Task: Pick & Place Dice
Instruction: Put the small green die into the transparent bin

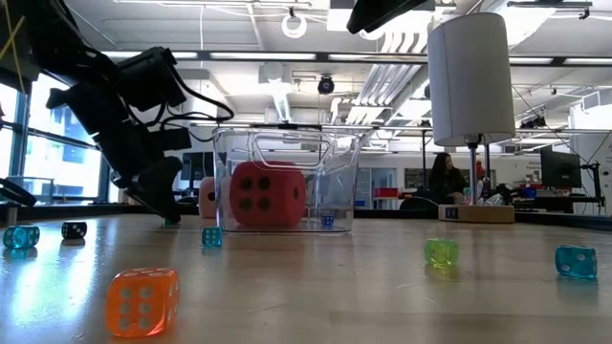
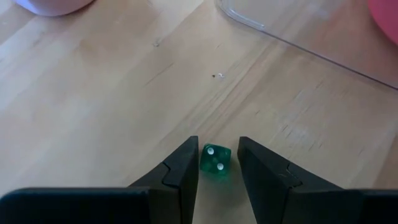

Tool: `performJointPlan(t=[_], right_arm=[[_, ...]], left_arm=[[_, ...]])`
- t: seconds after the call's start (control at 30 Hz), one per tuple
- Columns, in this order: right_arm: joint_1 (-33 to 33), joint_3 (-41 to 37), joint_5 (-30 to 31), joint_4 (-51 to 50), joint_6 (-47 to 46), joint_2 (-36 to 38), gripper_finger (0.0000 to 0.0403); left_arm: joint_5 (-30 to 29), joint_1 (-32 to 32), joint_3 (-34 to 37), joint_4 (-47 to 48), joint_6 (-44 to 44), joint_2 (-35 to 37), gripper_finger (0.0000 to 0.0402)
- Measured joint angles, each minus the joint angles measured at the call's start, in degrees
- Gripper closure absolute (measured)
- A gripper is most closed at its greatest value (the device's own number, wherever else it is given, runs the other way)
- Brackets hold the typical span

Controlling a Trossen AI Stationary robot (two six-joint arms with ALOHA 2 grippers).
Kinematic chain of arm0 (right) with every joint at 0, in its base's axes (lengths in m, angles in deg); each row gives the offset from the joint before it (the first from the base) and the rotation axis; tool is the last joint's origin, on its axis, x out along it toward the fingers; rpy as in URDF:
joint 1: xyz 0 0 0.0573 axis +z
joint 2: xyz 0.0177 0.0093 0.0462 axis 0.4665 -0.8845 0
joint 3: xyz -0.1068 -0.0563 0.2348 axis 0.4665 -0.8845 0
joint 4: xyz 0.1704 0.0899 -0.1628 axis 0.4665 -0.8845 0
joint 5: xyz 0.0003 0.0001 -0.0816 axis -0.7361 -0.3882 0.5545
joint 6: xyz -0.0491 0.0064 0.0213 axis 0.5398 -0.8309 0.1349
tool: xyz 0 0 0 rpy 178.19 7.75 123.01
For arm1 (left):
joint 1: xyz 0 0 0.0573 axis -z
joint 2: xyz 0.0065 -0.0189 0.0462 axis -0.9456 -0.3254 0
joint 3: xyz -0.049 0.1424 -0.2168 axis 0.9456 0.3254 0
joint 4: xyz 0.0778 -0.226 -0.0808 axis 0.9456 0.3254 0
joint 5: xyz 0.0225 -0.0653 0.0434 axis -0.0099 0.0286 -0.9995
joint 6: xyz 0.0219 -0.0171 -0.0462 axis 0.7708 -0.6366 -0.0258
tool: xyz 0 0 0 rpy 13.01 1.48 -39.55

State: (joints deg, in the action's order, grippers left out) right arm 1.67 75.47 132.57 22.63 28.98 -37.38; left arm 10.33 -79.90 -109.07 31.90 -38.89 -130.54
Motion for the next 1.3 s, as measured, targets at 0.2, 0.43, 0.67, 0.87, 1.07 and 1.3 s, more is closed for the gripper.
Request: performJointPlan(t=[0.2,0.43,0.67,0.87,1.07,1.3], right_arm=[[0.00,0.00,0.00,0.00,-0.07,0.00,0.0003],[0.00,0.00,-0.02,0.00,-0.07,0.00,0.0003],[0.00,0.00,-0.02,0.00,-0.07,0.00,0.0003],[0.00,0.00,-0.02,0.00,-0.07,0.00,0.0003],[-0.02,0.00,-0.02,0.00,-0.07,0.00,0.0003],[0.00,0.00,-0.04,0.00,-0.07,0.00,0.0003]], left_arm=[[0.31,1.50,-0.01,2.28,-1.72,-0.07,0.0289],[0.43,1.90,0.01,4.26,-4.83,-0.07,0.0289],[0.08,1.92,0.05,4.52,-4.98,-0.11,0.0292],[0.08,1.97,0.07,4.63,-4.97,-0.11,0.0318],[0.00,1.97,0.12,4.72,-4.75,-0.11,0.0342],[-1.53,2.19,0.21,4.23,-4.41,-0.04,0.0346]])
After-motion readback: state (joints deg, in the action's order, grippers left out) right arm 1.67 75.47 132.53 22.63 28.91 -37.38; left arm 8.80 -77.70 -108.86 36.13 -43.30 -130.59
